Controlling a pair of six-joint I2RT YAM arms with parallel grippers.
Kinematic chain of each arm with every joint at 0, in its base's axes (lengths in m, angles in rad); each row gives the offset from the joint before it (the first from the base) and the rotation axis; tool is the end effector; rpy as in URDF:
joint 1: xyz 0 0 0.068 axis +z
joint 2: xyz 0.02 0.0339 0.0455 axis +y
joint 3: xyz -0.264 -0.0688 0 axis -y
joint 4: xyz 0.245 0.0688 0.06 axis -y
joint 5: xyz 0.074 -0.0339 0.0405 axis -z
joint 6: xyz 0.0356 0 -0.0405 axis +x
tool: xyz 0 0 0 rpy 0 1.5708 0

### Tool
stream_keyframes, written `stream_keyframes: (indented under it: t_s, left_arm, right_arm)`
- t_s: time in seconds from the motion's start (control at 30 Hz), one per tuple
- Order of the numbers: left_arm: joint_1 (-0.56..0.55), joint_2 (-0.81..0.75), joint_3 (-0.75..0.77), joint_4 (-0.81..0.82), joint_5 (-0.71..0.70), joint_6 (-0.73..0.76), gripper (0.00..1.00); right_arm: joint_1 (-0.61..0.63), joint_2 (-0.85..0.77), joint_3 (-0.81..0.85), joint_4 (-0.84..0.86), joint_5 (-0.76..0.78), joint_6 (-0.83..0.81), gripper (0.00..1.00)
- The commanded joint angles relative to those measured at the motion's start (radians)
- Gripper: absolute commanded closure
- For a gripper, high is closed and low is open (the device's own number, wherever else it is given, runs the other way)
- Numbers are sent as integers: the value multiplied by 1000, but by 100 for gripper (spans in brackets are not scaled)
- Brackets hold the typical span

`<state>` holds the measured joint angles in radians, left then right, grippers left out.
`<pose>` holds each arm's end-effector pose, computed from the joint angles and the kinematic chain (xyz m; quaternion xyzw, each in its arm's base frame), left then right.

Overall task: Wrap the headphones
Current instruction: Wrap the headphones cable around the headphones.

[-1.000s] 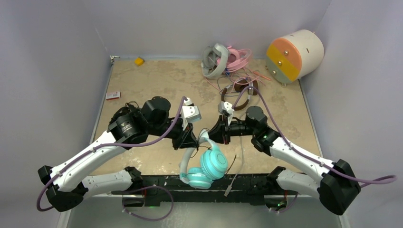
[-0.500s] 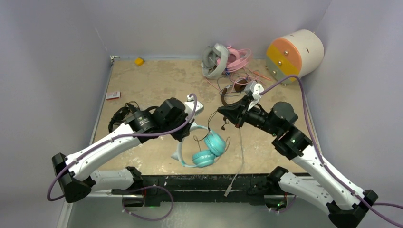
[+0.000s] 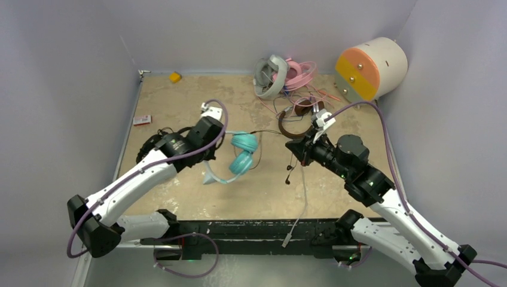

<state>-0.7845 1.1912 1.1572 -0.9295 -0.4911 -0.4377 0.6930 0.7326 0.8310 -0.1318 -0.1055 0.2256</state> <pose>0.1741 -0.1501 0.3238 0.0881 0.9243 0.0236 0.3706 0.1292 0.1121 0.3702 -0.2019 0.6898 0.3417 0.6055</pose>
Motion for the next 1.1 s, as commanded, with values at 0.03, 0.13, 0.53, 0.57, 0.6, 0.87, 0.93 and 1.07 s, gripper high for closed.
stream_keyframes:
  t_s: [0.03,0.13,0.53,0.57,0.6,0.87,0.93,1.07]
  left_arm:
    - [94,-95,-37,125,110,-41,100]
    - [93,-83,-59,167,238,23,100]
    - [93,-1,-32,159,185,-40,100]
    - [94,-3,-31,148,145,-51,100]
    - [93,-6,-33,140,114,-63,100]
    - [122,-92,-58,134,14,-172,100]
    - [141,-125,-65,153,53,-175,100]
    - [204,-145,-47,142,137,-175,100]
  right_arm:
    - [1,-36,-53,45,8,36,100]
    - [0,10,-28,88,-136,15,100]
    - [34,406,193,89,-473,23,100]
    - [34,387,183,74,-419,17,100]
    - [34,362,169,52,-348,12,100]
    - [-14,137,16,-158,480,214,100]
    - [-85,150,23,-221,485,264,100]
    - [-224,215,56,-399,554,464,100]
